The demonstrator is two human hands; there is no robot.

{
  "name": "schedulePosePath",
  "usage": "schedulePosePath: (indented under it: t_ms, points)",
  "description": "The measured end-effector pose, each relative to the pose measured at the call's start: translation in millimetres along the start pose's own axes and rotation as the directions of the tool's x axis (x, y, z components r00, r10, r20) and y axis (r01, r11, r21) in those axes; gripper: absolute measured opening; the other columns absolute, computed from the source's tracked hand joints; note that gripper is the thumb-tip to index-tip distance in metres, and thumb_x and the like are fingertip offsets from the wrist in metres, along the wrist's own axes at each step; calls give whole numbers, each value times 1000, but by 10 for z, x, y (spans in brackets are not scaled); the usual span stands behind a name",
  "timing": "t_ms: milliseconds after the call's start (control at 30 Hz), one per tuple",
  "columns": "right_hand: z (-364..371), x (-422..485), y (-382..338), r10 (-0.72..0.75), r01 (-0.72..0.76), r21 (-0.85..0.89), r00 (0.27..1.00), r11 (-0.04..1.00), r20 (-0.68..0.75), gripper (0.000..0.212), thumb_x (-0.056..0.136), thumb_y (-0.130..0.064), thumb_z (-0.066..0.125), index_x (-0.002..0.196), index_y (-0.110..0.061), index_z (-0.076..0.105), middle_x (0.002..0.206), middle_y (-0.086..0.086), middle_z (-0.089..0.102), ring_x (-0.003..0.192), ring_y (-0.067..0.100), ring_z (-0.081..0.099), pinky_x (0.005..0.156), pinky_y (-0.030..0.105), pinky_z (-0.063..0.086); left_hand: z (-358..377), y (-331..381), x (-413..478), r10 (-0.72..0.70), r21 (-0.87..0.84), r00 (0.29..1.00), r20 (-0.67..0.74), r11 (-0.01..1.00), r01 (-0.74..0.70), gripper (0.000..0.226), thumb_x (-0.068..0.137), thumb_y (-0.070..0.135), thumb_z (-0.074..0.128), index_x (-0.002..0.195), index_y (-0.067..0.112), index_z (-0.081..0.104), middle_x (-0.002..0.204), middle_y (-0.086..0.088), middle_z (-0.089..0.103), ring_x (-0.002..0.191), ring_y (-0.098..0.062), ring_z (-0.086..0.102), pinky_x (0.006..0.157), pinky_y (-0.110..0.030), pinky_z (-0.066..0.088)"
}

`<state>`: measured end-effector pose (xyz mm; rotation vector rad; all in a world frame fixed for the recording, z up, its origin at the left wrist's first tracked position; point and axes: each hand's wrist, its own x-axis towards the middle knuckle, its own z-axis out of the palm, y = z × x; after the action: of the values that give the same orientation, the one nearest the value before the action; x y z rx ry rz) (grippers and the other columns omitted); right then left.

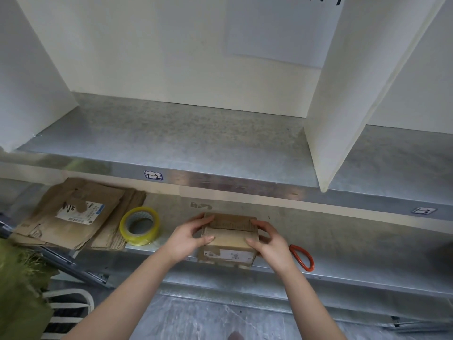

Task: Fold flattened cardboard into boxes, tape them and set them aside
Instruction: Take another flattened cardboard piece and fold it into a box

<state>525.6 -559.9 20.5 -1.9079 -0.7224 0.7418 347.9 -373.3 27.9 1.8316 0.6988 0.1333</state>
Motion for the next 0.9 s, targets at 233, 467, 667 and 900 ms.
schedulePosePath:
  t_ms: [233,467,667,900]
  points:
    - [227,115,-146,-73,70,-175,997,982,-14,46,87,-35,70,129,-30,54,125,-14,55,108,0,46,83,11,36,72,-205,117,4,136,992,-124,991,13,47,93,19,60,137,31,47,151,1,34,137,-15,34,105,-16,26]
    - [441,244,-44,55,-54,-33,998,998,24,42,92,-23,63,131,-30,49,135,-6,54,127,15,49,98,25,43,-51,-347,83,17,246,987,-162,969,23,54,86,35,69,136,29,51,147,2,39,134,-15,38,109,-24,28]
    - [415,268,111,39,-40,-12,999,999,-32,42,92,-28,64,128,-41,49,132,-5,49,118,15,52,96,27,45,36,-292,210,58,223,982,-183,975,-16,56,86,28,70,137,27,47,145,8,34,133,-16,39,109,-26,32]
    - [425,340,180,14,-15,-32,999,999,-35,48,88,-25,69,129,-39,49,128,-9,49,115,12,52,92,22,43,6,-344,312,141,219,983,-114,969,-114,51,89,26,65,132,40,42,144,21,27,133,-4,32,109,-20,31]
